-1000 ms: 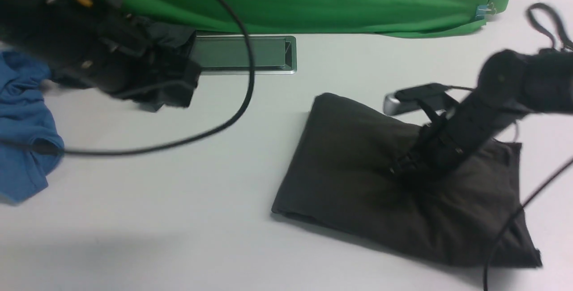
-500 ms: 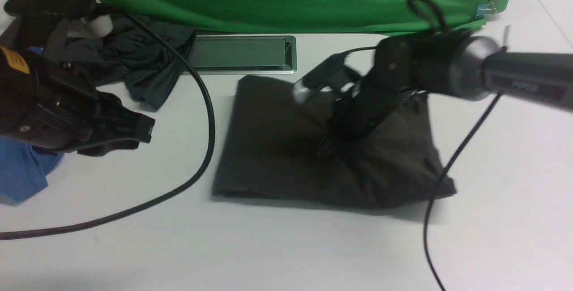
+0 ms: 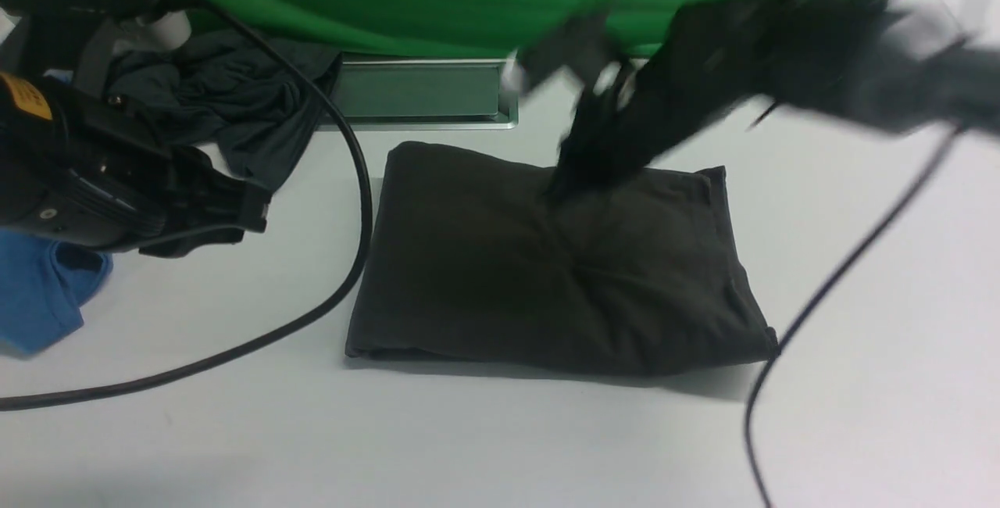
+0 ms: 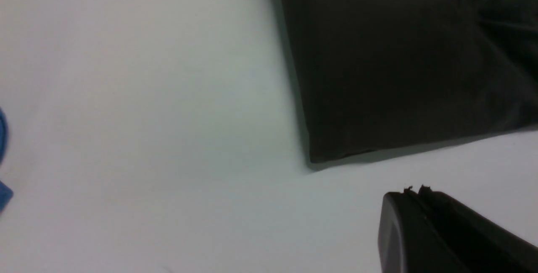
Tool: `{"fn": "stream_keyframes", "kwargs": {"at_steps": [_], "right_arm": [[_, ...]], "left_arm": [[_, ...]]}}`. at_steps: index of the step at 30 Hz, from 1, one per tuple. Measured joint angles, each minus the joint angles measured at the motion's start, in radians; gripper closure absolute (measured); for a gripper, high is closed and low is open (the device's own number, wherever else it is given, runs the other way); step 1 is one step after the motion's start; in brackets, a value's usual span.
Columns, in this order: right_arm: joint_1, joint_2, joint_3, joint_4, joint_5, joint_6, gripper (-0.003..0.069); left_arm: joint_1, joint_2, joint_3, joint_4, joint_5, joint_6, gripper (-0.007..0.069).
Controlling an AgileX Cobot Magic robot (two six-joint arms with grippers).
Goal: Fold a long-sleeved shirt on a white desktop.
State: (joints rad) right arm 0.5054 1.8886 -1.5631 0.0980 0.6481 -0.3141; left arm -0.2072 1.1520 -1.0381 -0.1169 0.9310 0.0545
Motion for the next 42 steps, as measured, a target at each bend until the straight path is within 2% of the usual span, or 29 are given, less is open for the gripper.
{"fn": "stream_keyframes", "kwargs": {"at_steps": [7, 11, 15, 20, 26, 30, 34, 36, 42], "right_arm": [[-0.138, -0.279, 0.066, 0.000, -0.027, 0.045, 0.0573], [-0.229, -0.496, 0.272, 0.000, -0.174, 0.072, 0.0545], [-0.265, -0.644, 0.456, -0.001, -0.304, 0.075, 0.0535], [-0.276, -0.898, 0.821, -0.002, -0.513, 0.092, 0.0524], [-0.276, -1.094, 1.051, -0.002, -0.570, 0.149, 0.0521], [-0.276, -1.172, 1.117, -0.002, -0.576, 0.238, 0.0525], [-0.276, -1.232, 1.163, -0.001, -0.581, 0.321, 0.0618], [-0.276, -1.255, 1.165, 0.000, -0.583, 0.339, 0.0638], [-0.244, -1.340, 1.165, 0.001, -0.588, 0.368, 0.0646]], "left_arm": [[0.000, 0.000, 0.001, 0.072, 0.005, -0.015, 0.0604], [0.000, 0.000, 0.005, 0.070, 0.030, -0.019, 0.0604], [0.000, -0.009, 0.007, 0.070, 0.037, -0.019, 0.0604], [0.000, -0.080, 0.007, 0.068, 0.036, -0.020, 0.0604], [0.000, -0.203, 0.018, -0.016, 0.034, -0.004, 0.0604], [0.000, -0.312, 0.070, -0.072, 0.040, 0.036, 0.0604], [0.000, -0.469, 0.144, -0.091, 0.050, 0.069, 0.0604], [0.000, -0.545, 0.180, -0.097, 0.073, 0.069, 0.0604], [0.000, -0.745, 0.226, -0.130, 0.255, 0.071, 0.0604]]}}
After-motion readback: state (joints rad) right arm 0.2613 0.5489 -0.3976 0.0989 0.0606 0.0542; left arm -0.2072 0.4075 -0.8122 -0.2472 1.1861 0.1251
